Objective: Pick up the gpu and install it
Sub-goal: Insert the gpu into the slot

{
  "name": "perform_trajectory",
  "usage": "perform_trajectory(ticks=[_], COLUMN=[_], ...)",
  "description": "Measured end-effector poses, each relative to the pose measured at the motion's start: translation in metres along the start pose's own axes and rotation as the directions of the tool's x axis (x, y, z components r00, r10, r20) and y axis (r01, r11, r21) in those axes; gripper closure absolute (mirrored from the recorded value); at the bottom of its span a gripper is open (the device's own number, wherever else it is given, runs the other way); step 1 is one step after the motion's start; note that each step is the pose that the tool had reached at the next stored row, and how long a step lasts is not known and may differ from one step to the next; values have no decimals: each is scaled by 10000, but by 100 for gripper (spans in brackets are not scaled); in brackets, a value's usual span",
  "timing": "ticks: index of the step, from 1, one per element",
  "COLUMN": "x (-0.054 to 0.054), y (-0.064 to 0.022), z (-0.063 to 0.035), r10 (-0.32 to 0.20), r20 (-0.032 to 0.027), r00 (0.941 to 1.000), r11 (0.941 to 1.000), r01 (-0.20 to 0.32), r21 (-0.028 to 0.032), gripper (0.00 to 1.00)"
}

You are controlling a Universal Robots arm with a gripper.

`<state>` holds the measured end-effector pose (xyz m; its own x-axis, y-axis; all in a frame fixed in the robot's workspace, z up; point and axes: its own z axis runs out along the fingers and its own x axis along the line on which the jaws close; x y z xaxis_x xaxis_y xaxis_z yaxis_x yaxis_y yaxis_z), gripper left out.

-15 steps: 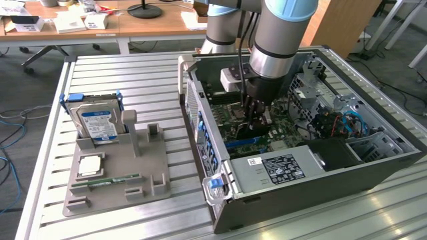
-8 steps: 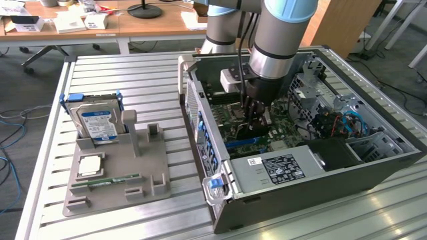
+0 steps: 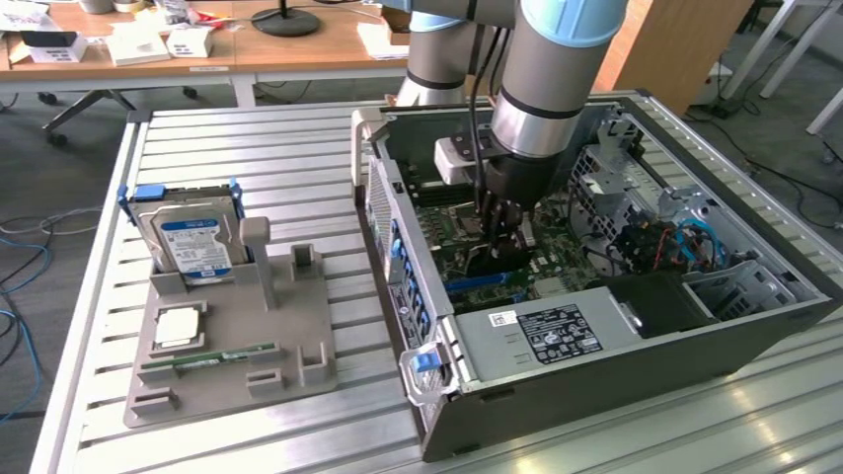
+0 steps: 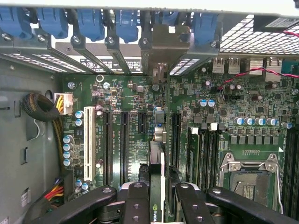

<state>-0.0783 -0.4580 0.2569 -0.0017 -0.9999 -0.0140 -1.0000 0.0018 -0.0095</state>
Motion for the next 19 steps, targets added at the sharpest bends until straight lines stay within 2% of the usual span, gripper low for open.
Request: perform_trajectory(ticks=[19], x=[0], y=[8], z=[23], r10=[-1], r20=[1], r00=[10000], r11=[10000], r01=[1], r21=[1], gripper=[74])
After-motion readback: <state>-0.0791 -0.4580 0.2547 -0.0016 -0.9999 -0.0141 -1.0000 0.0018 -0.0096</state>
